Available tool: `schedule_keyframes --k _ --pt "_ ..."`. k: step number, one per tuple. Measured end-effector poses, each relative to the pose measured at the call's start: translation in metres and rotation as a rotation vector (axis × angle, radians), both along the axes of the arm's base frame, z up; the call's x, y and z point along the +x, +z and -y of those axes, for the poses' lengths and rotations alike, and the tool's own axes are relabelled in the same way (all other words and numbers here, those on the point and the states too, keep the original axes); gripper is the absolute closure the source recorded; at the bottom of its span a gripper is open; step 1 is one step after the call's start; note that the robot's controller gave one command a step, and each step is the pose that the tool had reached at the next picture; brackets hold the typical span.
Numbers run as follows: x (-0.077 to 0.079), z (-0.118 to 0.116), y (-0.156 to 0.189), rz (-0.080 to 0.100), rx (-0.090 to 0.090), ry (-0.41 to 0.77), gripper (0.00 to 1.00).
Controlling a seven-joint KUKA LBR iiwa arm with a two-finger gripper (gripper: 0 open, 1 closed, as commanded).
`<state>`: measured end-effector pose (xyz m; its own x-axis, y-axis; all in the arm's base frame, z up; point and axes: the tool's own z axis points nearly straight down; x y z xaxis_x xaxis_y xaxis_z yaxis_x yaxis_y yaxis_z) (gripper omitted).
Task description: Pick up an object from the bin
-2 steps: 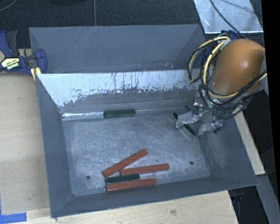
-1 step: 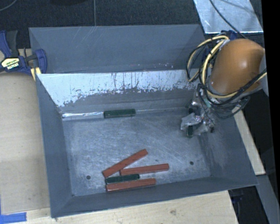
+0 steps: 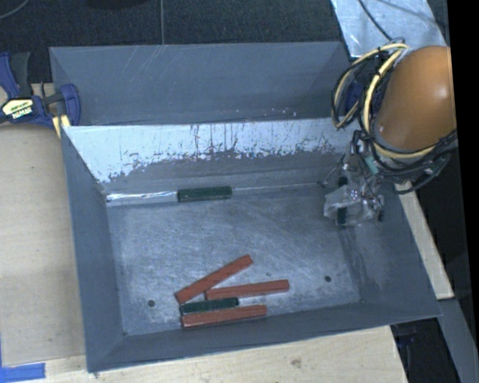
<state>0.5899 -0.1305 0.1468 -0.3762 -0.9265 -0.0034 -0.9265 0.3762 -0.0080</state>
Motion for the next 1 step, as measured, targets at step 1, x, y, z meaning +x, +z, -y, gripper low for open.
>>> schedule_keyframes --k 1 --pt "-0.0236 -0.03 0.057 0.0 0.0 0.009 1.0"
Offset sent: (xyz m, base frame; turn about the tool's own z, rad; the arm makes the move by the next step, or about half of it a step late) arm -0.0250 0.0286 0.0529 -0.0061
